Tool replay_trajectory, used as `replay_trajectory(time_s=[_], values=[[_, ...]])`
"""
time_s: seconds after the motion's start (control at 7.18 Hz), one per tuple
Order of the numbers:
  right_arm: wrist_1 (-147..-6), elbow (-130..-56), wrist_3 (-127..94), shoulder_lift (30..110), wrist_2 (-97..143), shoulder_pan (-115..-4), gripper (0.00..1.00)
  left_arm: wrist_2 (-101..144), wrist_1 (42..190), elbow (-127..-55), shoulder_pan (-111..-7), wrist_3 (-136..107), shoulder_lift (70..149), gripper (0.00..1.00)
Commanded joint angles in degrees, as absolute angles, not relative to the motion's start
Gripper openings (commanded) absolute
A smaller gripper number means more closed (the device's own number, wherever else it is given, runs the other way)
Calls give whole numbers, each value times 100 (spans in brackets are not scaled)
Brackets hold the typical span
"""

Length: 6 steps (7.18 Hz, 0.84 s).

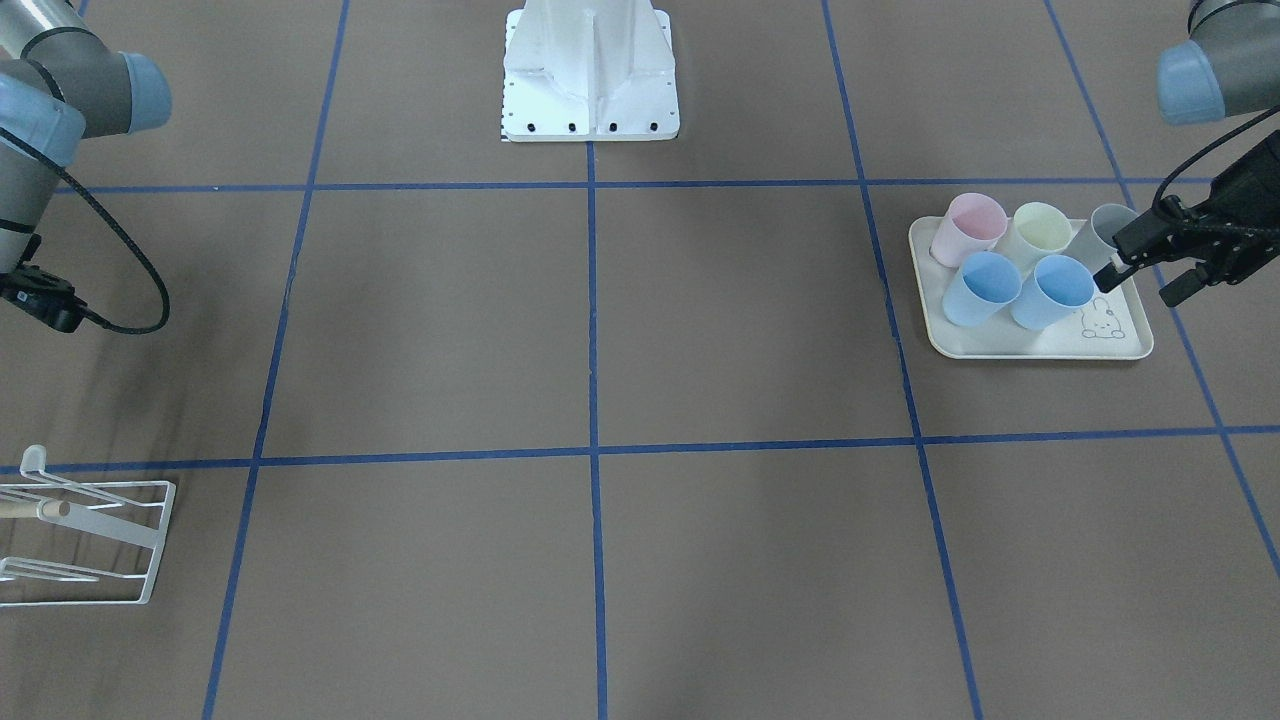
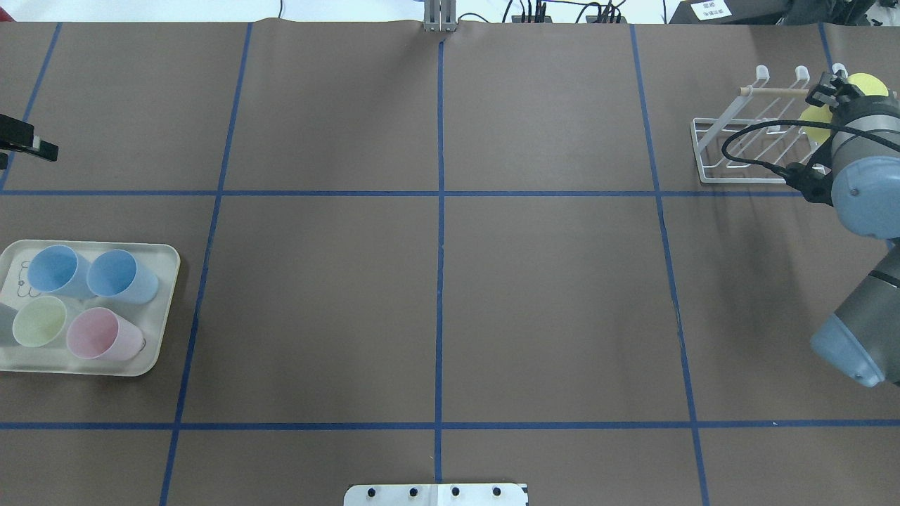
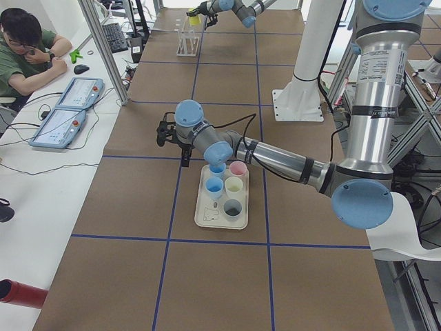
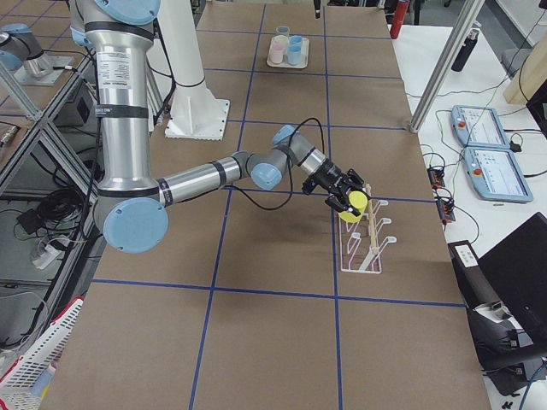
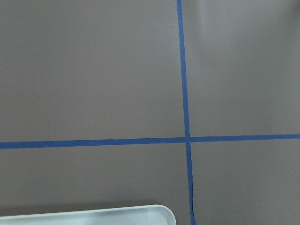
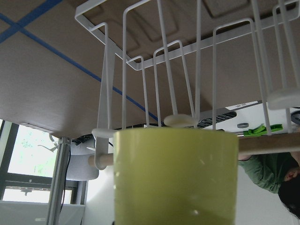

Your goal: Transfer IKEA cup to right arm and place on rack

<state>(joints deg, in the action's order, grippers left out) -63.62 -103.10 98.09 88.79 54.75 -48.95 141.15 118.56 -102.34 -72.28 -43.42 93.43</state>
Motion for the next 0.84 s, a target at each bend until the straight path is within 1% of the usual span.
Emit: replay_trajectory(time_s=[0.0,0.28,0.7], values=[[-6346,-10239,9809,8851,5414,-4878,21,14115,11856,-10230,-7225,-4342,9343,100],[-6346,-10082,9809,8710,5414,-4878,24,14107,11856,-10230,-7225,-4342,9343,100],[-6328,-10037,9817,8701,5414,-4878,26,14115,11856,-10230,-7216,-4342,9343,100]])
